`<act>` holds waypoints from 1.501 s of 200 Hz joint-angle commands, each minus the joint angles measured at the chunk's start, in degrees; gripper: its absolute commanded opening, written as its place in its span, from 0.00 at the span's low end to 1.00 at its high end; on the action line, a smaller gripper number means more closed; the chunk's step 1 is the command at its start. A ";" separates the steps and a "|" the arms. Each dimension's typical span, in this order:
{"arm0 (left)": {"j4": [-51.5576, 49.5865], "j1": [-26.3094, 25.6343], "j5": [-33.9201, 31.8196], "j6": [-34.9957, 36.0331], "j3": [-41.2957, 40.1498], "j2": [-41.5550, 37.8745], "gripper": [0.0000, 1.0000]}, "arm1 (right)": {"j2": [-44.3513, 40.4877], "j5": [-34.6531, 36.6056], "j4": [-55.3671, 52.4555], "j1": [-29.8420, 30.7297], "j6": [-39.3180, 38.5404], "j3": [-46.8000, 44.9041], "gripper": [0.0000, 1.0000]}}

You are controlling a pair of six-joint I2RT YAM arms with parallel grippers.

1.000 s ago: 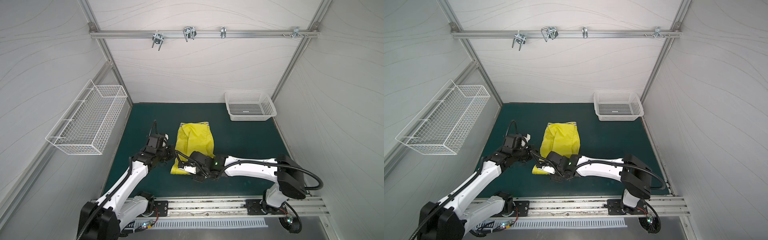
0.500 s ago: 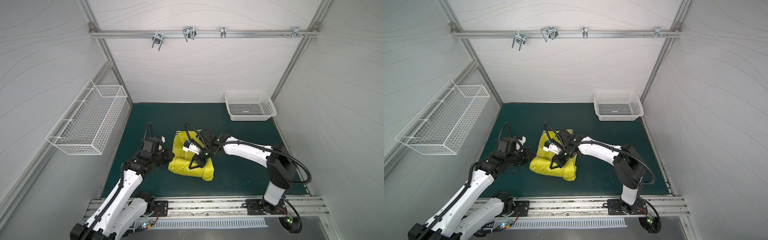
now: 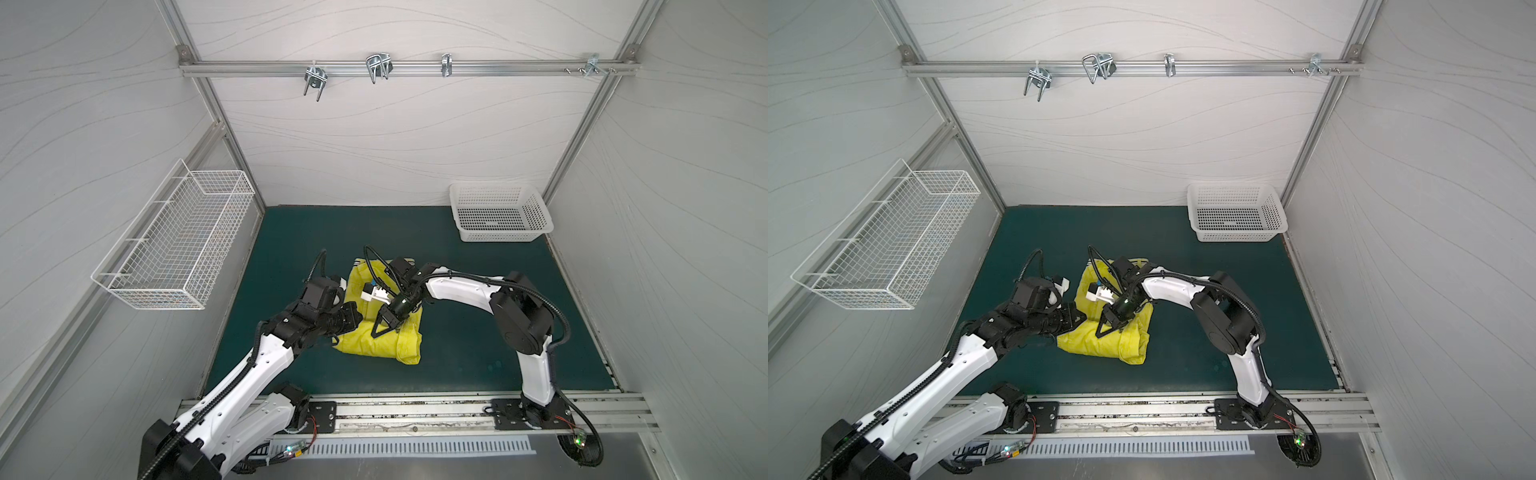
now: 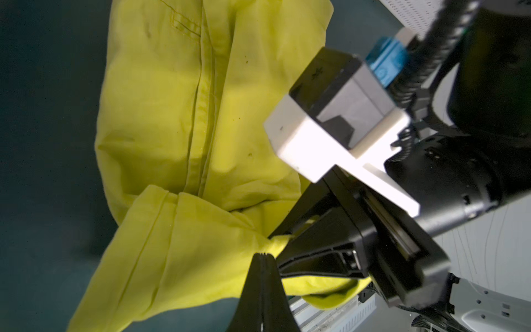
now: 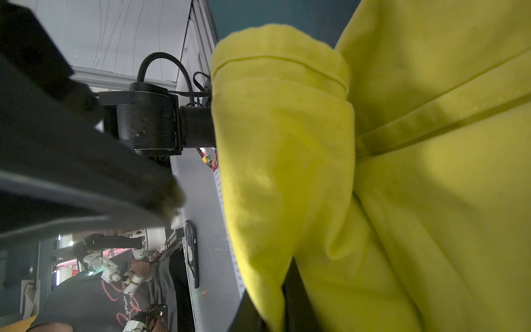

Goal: Roll up the long pants
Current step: Roll the long pant at the center of the board.

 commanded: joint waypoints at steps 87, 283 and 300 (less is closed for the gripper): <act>16.27 -0.54 -3.92 -0.86 -6.60 13.13 0.00 | 1.42 2.77 4.30 -1.37 4.29 -4.93 0.00; 17.69 -0.64 -2.37 -0.63 -9.71 16.42 0.00 | -0.14 11.94 8.89 -2.94 7.49 -8.29 0.23; 18.70 -0.65 -2.16 0.18 -9.29 19.55 0.00 | -8.95 24.71 11.76 -1.42 4.92 -14.10 0.36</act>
